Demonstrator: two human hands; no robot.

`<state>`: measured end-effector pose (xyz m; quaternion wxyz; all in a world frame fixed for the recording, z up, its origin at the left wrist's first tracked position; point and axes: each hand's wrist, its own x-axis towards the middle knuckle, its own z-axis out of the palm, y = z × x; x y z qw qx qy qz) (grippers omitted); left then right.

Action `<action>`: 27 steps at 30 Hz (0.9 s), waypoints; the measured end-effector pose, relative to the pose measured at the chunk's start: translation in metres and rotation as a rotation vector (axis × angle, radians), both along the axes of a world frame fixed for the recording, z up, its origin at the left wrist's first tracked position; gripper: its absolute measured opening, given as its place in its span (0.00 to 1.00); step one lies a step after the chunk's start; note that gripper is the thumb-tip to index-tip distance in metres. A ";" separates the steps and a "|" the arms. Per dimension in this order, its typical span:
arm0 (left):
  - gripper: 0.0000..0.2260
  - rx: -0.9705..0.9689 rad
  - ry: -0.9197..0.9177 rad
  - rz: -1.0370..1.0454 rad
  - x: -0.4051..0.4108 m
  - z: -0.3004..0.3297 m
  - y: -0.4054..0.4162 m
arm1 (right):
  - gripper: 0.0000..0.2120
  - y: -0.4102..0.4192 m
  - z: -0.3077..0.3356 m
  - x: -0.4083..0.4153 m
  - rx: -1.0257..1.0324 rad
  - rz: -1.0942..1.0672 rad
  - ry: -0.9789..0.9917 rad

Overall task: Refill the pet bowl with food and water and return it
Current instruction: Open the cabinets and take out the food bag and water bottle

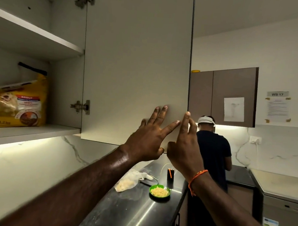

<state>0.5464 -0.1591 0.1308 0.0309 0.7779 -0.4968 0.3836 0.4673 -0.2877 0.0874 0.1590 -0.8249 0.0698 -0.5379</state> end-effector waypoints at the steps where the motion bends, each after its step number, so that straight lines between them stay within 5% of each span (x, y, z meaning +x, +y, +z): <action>1: 0.48 0.003 -0.003 0.000 0.001 0.000 0.001 | 0.55 0.000 -0.001 0.002 -0.002 -0.010 -0.014; 7: 0.43 0.006 0.017 0.001 0.000 0.001 0.012 | 0.51 0.008 -0.002 0.000 0.020 -0.076 -0.018; 11: 0.42 -0.082 -0.024 0.097 -0.006 0.000 0.041 | 0.43 0.031 -0.009 0.001 -0.213 -0.155 -0.178; 18: 0.39 -0.274 -0.111 0.253 -0.018 -0.007 0.133 | 0.29 0.104 -0.028 0.046 -0.227 0.319 -0.255; 27: 0.38 -0.321 -0.224 0.682 -0.048 -0.002 0.296 | 0.31 0.267 -0.036 0.090 -0.232 0.790 -0.204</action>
